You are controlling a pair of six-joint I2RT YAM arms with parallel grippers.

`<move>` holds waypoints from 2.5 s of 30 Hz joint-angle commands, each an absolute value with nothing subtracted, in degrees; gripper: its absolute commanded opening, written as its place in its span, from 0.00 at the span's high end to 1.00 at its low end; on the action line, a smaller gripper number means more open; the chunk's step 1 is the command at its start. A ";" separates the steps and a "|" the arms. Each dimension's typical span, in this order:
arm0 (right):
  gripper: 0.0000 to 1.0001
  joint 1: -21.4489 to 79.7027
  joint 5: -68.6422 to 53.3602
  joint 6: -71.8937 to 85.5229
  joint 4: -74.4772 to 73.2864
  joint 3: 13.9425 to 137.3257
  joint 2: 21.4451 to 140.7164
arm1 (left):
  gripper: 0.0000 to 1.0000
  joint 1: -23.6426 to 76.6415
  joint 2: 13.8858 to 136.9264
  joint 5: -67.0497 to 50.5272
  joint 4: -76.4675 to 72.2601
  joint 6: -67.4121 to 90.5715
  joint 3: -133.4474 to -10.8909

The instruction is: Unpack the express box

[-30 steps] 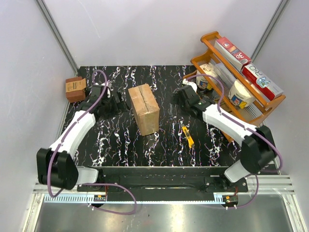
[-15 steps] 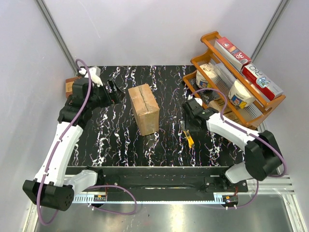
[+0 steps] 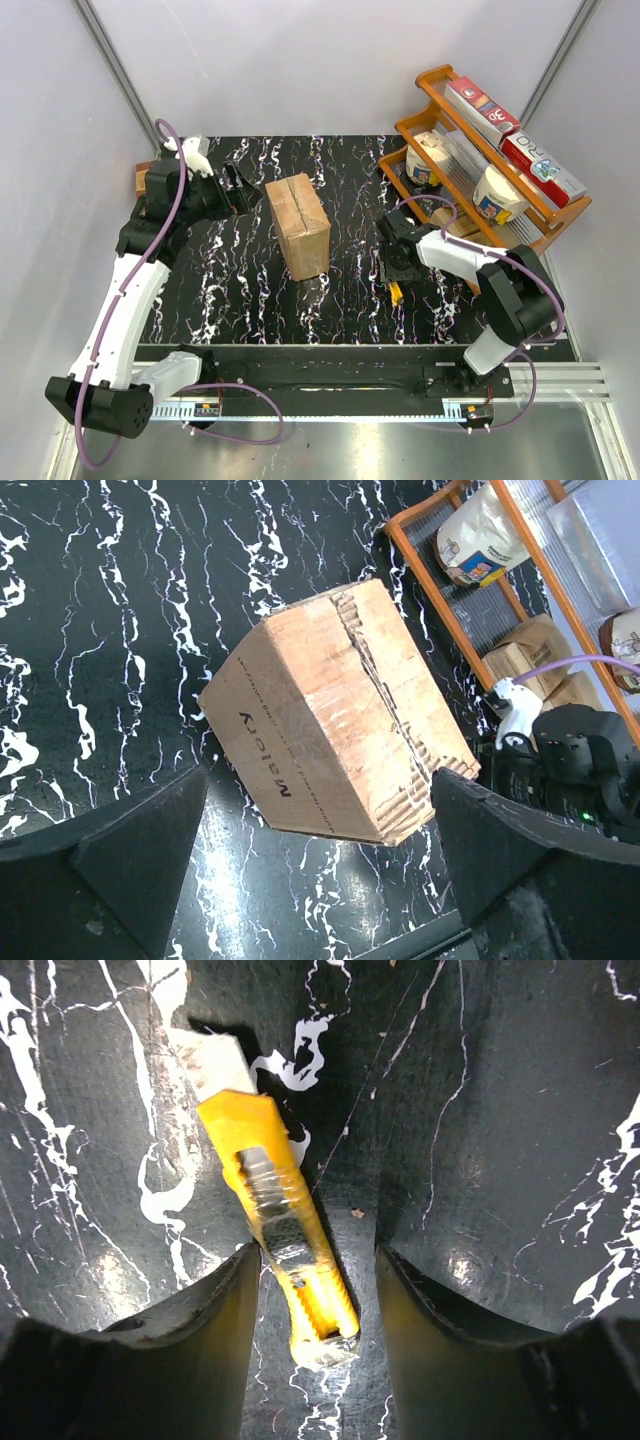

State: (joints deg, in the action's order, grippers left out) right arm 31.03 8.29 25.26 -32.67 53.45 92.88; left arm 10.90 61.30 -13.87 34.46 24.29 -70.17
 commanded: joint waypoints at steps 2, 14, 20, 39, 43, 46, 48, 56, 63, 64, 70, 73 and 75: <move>0.46 30.67 5.10 23.12 -30.50 53.35 94.57 | 0.01 10.72 59.41 -15.91 31.46 23.64 -72.68; 1.00 30.67 3.87 21.98 -31.64 56.25 97.12 | 0.01 10.72 60.47 -22.32 32.52 22.15 -74.62; 1.00 30.67 4.48 20.92 -36.11 62.57 91.33 | 0.01 10.64 61.87 -27.59 31.99 23.90 -74.97; 1.00 37.34 -14.67 16.44 -29.97 84.28 76.38 | 0.01 20.04 71.89 -41.83 22.32 31.29 -82.26; 1.00 39.28 -16.77 14.07 -29.44 84.55 76.73 | 0.01 20.74 72.95 -42.10 22.32 30.67 -82.71; 1.00 40.51 -18.97 10.73 -30.23 85.25 77.17 | 0.01 20.66 73.65 -42.27 21.36 31.02 -81.91; 1.00 41.39 -18.90 8.09 -32.51 86.82 78.04 | 0.01 20.74 74.62 -43.67 21.45 31.64 -82.26; 1.00 45.00 -17.05 1.50 -38.76 90.79 80.68 | 0.21 21.27 77.70 -45.80 22.59 33.93 -83.15; 1.00 45.53 -14.94 0.88 -39.20 91.32 80.68 | 0.44 21.27 78.22 -47.63 24.87 33.31 -84.20; 1.00 45.61 -14.68 0.88 -39.20 91.23 80.60 | 0.46 21.18 78.14 -48.25 24.96 33.22 -84.03; 1.00 46.05 -14.33 0.26 -39.90 91.23 80.42 | 0.45 21.36 77.87 -49.92 27.07 32.26 -83.50; 1.00 46.40 -13.10 0.35 -40.34 91.41 80.60 | 0.48 21.53 77.87 -50.10 27.68 32.08 -83.58; 1.00 46.58 -12.57 -1.49 -40.60 91.67 80.77 | 0.55 21.88 78.13 -49.84 29.17 31.73 -83.76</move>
State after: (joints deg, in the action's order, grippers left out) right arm 45.65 -14.85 1.17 -40.32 88.53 80.77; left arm 21.26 78.50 -47.90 27.79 32.88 -81.30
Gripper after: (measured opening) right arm 0.074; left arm 0.509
